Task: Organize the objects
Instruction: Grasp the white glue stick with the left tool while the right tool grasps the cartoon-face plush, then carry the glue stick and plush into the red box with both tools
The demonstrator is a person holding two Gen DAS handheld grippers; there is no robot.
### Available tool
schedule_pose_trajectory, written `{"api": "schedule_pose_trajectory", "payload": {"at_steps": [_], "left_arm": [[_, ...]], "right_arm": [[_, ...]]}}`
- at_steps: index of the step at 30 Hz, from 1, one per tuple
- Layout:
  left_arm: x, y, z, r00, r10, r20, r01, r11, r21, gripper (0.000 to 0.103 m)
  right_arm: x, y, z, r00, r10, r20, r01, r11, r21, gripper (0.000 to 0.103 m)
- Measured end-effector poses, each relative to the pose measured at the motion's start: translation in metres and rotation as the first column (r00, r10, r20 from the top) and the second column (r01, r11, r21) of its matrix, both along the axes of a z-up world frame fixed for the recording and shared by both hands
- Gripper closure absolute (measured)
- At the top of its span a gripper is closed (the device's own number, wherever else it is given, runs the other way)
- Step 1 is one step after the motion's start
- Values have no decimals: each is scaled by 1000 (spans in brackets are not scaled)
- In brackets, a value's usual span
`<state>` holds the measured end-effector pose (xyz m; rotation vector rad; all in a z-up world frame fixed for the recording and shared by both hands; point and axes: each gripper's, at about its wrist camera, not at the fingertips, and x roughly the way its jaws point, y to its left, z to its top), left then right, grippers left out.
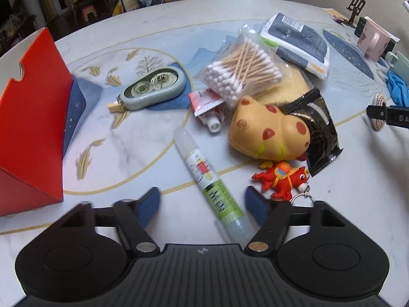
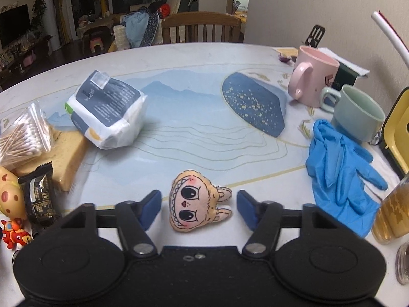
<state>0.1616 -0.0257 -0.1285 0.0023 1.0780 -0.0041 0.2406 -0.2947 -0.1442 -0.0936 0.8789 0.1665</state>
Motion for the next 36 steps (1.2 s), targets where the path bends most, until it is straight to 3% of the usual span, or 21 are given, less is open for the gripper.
{"api": "schedule_pose_trajectory", "payload": {"at_steps": [2, 4, 6, 11, 25, 36], "left_arm": [[1, 0, 2, 1000, -9, 3, 9, 1000, 0, 51], [1, 1, 3, 1000, -11, 6, 11, 1000, -1, 59], [-1, 1, 3, 1000, -21, 13, 21, 1000, 0, 74], [-5, 5, 4, 1000, -24, 20, 24, 1000, -10, 85], [-41, 38, 19, 998, 5, 65, 4, 992, -127, 86], [-71, 84, 61, 992, 44, 117, -11, 964, -264, 86]], "right_arm": [[0, 0, -2, 1000, -5, -8, 5, 1000, 2, 52], [-2, -1, -1, 1000, -3, -4, 3, 1000, 2, 52], [-2, -1, -1, 1000, -2, -3, 2, 1000, 2, 54], [-7, 0, 7, 1000, 1, -1, -1, 1000, 20, 64], [-74, 47, 55, 984, 173, 33, -175, 982, 77, 67], [-107, 117, 103, 936, 341, 85, -348, 932, 96, 67]]}}
